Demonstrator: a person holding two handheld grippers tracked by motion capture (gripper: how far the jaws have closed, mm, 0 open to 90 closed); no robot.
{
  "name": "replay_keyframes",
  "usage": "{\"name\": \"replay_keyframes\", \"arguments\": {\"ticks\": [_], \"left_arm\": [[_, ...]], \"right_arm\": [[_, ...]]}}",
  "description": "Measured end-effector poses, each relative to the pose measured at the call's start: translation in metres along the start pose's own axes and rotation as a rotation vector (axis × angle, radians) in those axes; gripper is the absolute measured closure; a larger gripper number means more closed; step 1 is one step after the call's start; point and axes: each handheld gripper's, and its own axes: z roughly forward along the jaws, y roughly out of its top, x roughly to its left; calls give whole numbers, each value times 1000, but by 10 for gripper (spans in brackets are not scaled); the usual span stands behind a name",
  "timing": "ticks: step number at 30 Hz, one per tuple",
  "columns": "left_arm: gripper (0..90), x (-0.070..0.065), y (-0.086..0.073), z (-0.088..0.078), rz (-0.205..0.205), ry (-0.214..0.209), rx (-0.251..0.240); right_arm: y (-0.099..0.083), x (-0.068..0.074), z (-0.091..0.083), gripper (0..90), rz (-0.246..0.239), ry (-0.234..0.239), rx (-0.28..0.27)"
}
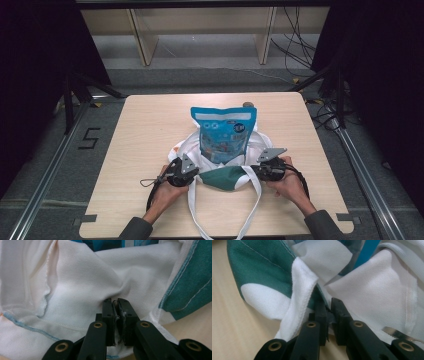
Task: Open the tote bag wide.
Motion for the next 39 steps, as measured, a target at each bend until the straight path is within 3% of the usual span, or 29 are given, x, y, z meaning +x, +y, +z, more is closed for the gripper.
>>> {"name": "replay_keyframes", "arguments": {"ticks": [1,2,4,5,9,10,11,12,14,15,16,18,19,22,25,26,27,30,32,34,35,36,37,38,39], "left_arm": [[835,2,1,1,0,5,2],[835,4,3,4,0,12,4],[832,6,4,6,-11,13,3],[832,10,6,9,-30,17,-3],[829,16,9,14,-34,34,-1],[828,18,10,14,-32,48,15],[827,20,10,15,-21,57,10],[827,21,10,17,-42,43,3],[827,25,11,19,-52,54,-1],[826,26,12,18,-39,62,6],[826,27,11,20,-47,65,-10],[826,31,13,20,-11,90,7],[824,30,12,21,-44,68,-2],[818,31,12,20,-37,66,-1],[816,32,12,20,-39,58,-13],[808,32,12,19,-59,52,0],[798,33,12,18,-72,55,-8],[757,39,14,11,-86,36,-20],[737,42,13,9,-116,9,-56],[730,43,13,5,-135,-9,-55],[726,41,14,5,-163,-24,-56],[722,42,14,4,-154,-26,-76],[718,43,15,3,-139,-11,-74],[714,43,16,1,-139,-5,-81],[709,43,17,0,-145,-9,-90]], "right_arm": [[2,-3,3,843,-4,-10,-11],[3,-1,3,842,30,-6,8],[6,-8,7,840,5,-24,-4],[8,-11,10,837,14,-32,-7],[14,-20,18,834,16,-52,-27],[17,-23,19,833,27,-49,-9],[18,-24,23,830,31,-61,-36],[18,-23,24,827,51,-67,-32],[21,-29,26,820,32,-64,-28],[21,-30,29,820,49,-74,-44],[22,-33,29,819,29,-75,-50],[23,-34,34,819,39,-83,-73],[24,-35,32,818,36,-71,-48],[25,-34,31,814,53,-69,-40],[25,-35,29,777,60,-76,-61],[26,-37,28,761,51,-83,-76],[27,-37,26,748,81,-72,-74],[29,-38,19,732,82,-75,-89],[31,-38,14,721,75,-76,-102],[32,-40,9,714,57,-92,-127],[33,-40,7,713,73,-86,-126],[33,-41,5,713,63,-83,-130],[33,-39,4,710,87,-93,-144],[33,-42,2,706,72,-87,-135],[33,-41,1,705,88,-90,-147]]}}
